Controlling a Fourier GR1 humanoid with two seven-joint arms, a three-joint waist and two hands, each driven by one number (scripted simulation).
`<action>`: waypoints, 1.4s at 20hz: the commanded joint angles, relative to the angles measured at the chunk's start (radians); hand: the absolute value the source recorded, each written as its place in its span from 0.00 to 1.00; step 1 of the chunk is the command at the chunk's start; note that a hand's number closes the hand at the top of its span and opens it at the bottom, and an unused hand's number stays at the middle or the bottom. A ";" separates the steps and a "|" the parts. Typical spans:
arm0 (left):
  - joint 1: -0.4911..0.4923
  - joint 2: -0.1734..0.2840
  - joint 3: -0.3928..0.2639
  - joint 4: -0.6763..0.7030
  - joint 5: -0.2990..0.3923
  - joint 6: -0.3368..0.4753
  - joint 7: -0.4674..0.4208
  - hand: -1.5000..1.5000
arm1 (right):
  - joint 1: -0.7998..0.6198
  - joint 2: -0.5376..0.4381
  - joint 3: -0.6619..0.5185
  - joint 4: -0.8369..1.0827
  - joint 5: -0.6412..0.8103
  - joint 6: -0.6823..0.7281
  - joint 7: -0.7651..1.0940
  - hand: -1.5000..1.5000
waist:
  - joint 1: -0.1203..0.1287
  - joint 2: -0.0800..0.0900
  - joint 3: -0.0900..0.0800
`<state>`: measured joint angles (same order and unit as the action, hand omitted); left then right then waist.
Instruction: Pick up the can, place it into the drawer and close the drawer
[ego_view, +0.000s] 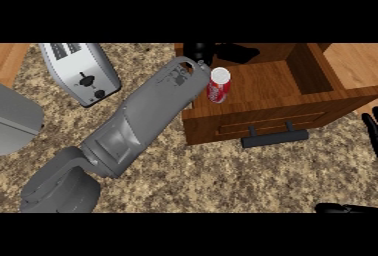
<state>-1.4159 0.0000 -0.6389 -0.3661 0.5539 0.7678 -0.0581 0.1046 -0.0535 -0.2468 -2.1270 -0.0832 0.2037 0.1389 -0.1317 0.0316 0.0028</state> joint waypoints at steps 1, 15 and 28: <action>0.000 0.000 0.007 0.010 0.029 0.010 -0.025 0.00 | 0.005 -0.003 0.017 -0.019 0.041 0.001 -0.023 0.00 | 0.007 0.001 -0.001; 0.012 0.000 0.035 -0.072 0.149 0.022 -0.079 0.00 | -0.053 -0.136 0.079 -0.078 0.378 -0.002 -0.128 0.00 | 0.053 -0.011 -0.002; 0.003 0.000 0.019 -0.111 0.169 0.078 -0.061 0.00 | -0.141 -0.187 0.334 0.123 0.947 -0.124 -0.143 0.00 | 0.109 -0.024 -0.002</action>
<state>-1.4350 0.0000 -0.6165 -0.4465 0.7152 0.8437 -0.1208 -0.0279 -0.2390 0.0110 -2.0658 0.7106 0.1243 0.0008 -0.0389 0.0131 0.0005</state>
